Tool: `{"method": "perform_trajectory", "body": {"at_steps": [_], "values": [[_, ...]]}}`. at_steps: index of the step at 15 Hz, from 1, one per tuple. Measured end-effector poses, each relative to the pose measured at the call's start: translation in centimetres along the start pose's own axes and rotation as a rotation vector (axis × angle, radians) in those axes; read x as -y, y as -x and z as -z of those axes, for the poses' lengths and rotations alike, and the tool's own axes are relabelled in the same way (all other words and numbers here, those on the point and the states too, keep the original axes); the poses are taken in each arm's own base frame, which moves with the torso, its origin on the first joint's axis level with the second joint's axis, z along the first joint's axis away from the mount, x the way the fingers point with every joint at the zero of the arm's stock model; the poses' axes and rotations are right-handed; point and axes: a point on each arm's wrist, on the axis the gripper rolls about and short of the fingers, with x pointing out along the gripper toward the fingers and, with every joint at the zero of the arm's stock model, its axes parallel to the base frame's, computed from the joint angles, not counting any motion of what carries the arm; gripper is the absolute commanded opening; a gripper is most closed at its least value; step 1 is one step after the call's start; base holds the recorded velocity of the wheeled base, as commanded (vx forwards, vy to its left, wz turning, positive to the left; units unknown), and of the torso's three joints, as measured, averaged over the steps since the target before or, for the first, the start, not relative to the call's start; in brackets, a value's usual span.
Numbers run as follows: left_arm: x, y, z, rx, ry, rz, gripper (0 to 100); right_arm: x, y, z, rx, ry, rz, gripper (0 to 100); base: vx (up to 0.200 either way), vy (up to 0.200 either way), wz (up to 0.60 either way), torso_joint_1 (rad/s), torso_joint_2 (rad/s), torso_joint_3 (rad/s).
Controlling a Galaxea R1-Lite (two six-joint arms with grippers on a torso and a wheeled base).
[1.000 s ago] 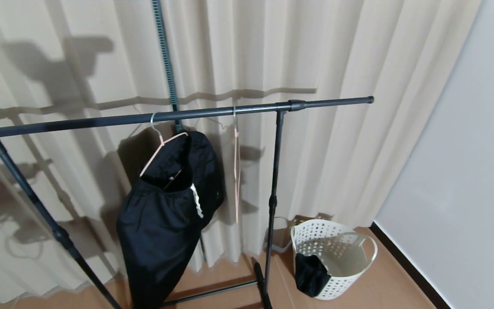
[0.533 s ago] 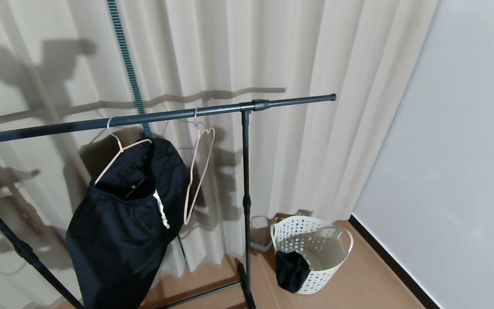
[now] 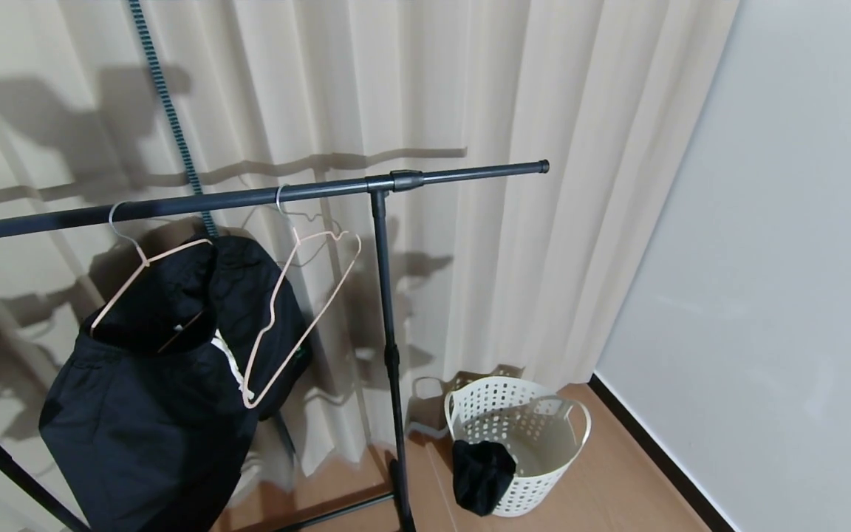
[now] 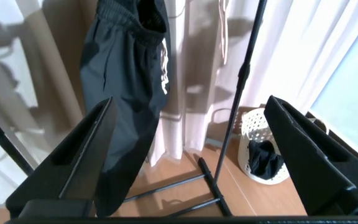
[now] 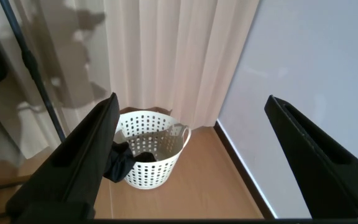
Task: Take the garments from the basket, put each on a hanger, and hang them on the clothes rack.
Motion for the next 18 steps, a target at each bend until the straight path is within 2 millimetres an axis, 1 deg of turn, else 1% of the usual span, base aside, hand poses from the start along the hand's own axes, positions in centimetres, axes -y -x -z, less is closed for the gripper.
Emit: {"method": "perform_trajectory", "body": {"at_steps": [10, 18], "values": [[0.00, -0.01, 0.03, -0.001, 0.005, -0.004, 100, 0.01, 0.00, 0.00, 0.000, 0.004, 0.000, 100, 0.000, 0.000, 0.00, -0.164, 0.37, 0.203], [0.00, -0.01, 0.03, -0.001, 0.007, -0.005, 100, 0.00, 0.00, 0.00, 0.000, 0.003, -0.001, 100, 0.000, 0.000, 0.00, -0.221, 0.53, 0.303]]}}
